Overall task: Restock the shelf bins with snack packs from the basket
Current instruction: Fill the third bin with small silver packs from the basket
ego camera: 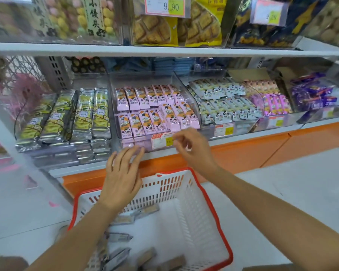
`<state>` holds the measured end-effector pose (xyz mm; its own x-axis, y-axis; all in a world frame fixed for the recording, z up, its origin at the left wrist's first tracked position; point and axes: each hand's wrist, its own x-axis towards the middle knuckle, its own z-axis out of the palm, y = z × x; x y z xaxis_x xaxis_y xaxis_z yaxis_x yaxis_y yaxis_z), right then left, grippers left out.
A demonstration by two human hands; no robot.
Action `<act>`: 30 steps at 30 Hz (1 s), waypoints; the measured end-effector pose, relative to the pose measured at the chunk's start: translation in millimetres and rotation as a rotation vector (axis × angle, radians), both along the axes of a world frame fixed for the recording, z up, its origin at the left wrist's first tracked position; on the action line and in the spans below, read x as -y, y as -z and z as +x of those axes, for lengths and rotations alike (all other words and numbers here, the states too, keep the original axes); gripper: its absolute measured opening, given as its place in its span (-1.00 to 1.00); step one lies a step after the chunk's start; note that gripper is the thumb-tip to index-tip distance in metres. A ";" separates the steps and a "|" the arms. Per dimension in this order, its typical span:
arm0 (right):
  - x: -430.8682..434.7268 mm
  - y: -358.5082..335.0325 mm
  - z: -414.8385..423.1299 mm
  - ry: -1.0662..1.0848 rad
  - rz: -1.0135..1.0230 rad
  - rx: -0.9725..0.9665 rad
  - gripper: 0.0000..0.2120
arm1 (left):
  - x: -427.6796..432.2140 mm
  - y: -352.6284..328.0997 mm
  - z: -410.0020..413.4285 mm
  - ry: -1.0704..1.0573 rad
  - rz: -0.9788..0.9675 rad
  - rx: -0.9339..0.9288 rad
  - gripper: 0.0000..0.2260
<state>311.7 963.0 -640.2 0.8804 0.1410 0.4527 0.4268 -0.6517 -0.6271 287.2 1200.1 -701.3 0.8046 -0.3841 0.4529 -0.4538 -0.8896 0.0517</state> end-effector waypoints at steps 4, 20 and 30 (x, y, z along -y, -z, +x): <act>-35.6 64.3 -28.2 -0.095 -0.014 -0.126 -0.89 | -38.3 27.8 -19.6 -0.041 0.058 -0.103 -0.46; -75.4 276.5 -27.8 -0.066 -0.568 -0.788 -0.53 | -139.2 148.9 -25.7 -0.149 0.210 -0.402 -0.39; -91.1 340.8 -14.6 -0.016 -0.661 -0.790 -0.38 | -136.7 156.3 -24.8 -0.208 0.187 -0.374 -0.31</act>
